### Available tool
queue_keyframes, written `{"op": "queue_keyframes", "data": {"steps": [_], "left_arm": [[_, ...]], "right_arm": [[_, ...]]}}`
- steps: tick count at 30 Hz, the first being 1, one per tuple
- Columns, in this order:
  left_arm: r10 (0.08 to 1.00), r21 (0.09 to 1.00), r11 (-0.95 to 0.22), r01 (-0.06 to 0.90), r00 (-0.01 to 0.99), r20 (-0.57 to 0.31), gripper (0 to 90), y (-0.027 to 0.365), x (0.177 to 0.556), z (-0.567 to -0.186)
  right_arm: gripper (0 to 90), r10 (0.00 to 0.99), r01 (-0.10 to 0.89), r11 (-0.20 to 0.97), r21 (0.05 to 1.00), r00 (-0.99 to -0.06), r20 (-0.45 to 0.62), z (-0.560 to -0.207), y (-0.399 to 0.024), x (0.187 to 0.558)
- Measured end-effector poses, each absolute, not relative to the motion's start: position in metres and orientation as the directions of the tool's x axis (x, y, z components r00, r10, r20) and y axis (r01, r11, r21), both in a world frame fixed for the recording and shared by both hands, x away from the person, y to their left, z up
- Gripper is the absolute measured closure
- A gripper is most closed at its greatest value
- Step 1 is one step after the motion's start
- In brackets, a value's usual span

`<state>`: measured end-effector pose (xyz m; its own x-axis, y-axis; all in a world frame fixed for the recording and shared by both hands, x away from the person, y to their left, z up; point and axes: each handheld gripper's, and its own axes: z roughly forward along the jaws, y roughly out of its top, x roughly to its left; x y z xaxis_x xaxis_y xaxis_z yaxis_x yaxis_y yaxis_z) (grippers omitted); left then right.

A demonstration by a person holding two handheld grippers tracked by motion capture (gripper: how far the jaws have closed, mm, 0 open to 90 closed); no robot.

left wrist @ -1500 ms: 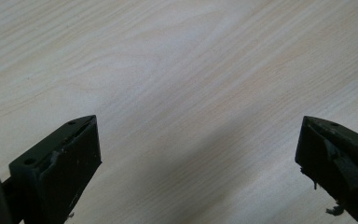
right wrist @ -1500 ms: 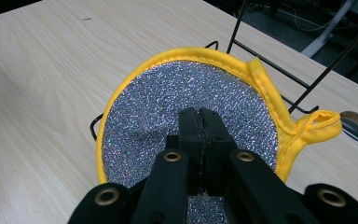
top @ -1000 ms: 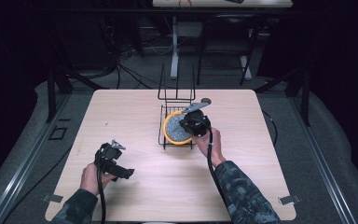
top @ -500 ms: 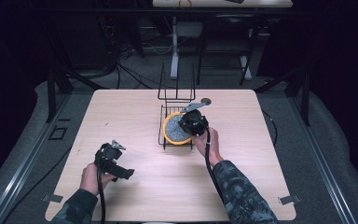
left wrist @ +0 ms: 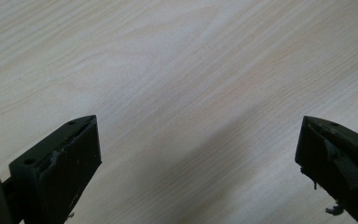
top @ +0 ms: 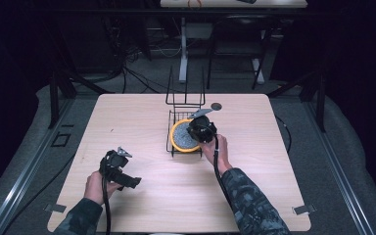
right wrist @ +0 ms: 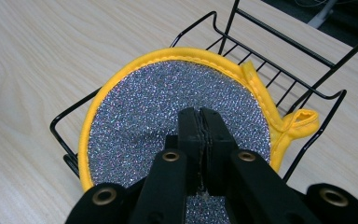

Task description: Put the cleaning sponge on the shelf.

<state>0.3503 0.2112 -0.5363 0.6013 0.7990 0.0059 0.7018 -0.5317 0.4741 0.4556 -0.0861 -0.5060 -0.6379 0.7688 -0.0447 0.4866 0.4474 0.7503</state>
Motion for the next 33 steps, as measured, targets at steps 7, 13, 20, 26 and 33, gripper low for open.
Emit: {"op": "queue_keyframes", "data": {"steps": [7,13,20,26,33], "left_arm": [[0.799,0.473,-0.532,0.702,0.602,0.006,0.1,0.211,0.350,-0.537],[0.797,0.470,-0.535,0.702,0.604,0.005,0.1,0.211,0.350,-0.537],[0.797,0.471,-0.534,0.702,0.604,0.004,0.1,0.211,0.350,-0.537],[0.797,0.473,-0.533,0.701,0.603,0.004,0.1,0.211,0.350,-0.536],[0.799,0.473,-0.533,0.702,0.601,0.008,0.1,0.211,0.350,-0.537]], "right_arm": [[86.7,0.779,0.502,0.442,0.743,-0.626,-0.040,-0.509,-0.086,0.458],[86.8,0.783,0.511,0.444,0.736,-0.620,-0.042,-0.512,-0.085,0.460],[86.2,0.781,0.519,0.453,0.724,-0.623,-0.042,-0.516,-0.083,0.462],[83.4,0.778,0.517,0.450,0.728,-0.627,-0.035,-0.514,-0.085,0.461],[72.0,0.770,0.496,0.453,0.741,-0.637,-0.044,-0.505,-0.088,0.451]]}}
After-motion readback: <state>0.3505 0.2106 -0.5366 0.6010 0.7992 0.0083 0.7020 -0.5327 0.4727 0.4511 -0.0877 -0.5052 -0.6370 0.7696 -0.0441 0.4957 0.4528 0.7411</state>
